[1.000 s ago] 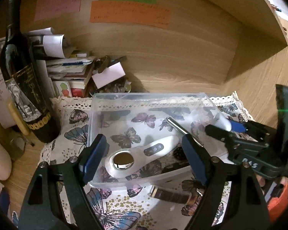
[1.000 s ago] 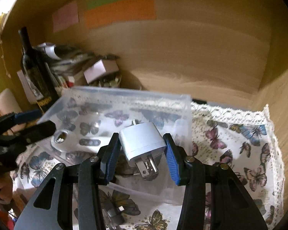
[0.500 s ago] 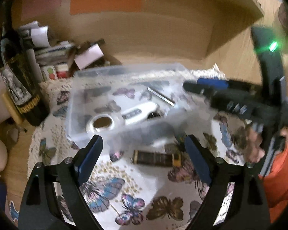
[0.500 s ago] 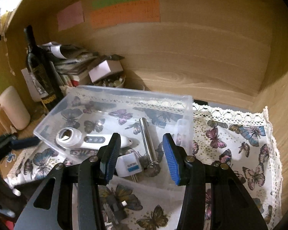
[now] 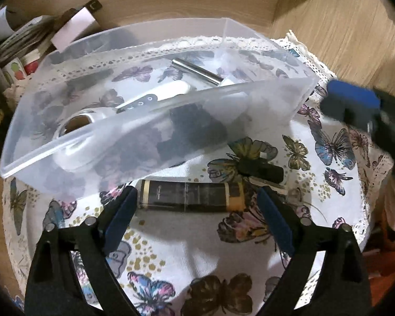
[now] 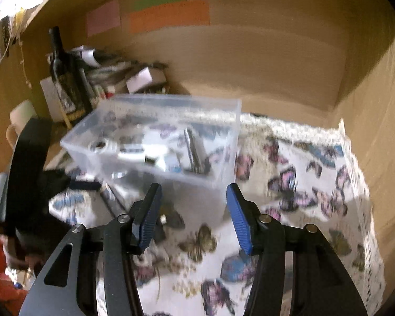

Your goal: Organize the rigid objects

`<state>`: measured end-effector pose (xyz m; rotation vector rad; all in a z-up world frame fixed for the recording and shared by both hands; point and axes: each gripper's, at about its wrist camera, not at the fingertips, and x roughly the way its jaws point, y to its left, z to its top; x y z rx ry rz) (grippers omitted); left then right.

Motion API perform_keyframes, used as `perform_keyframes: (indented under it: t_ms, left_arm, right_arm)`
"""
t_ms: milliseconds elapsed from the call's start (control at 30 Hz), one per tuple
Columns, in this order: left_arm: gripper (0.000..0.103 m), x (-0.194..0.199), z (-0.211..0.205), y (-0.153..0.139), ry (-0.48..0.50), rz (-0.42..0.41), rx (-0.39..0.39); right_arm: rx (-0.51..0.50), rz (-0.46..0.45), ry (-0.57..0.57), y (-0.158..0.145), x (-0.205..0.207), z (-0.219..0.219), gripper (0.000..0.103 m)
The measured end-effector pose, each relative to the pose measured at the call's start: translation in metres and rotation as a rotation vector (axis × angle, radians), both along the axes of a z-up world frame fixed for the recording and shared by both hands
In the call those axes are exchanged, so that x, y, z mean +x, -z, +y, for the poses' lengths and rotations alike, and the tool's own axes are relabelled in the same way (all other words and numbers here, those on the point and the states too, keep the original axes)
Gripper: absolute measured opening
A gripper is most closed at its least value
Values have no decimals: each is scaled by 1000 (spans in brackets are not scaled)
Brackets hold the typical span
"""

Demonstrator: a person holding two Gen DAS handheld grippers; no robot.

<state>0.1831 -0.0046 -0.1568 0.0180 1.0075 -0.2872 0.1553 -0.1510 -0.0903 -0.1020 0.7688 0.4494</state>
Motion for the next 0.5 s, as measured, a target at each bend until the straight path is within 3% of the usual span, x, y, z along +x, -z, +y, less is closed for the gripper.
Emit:
perform_keyframes:
  t_ms: [33, 300, 500]
  left_arm:
    - [81, -1, 0, 1, -1, -9, 8]
    - [81, -15, 6, -13, -26, -84, 19]
    - [81, -30, 27, -54, -92, -192, -20]
  right_arm:
    - [-7, 14, -2, 5, -1, -1, 48]
    - [-6, 96, -18, 26, 2, 1, 48]
    - [-1, 134, -57, 33, -6, 11, 48]
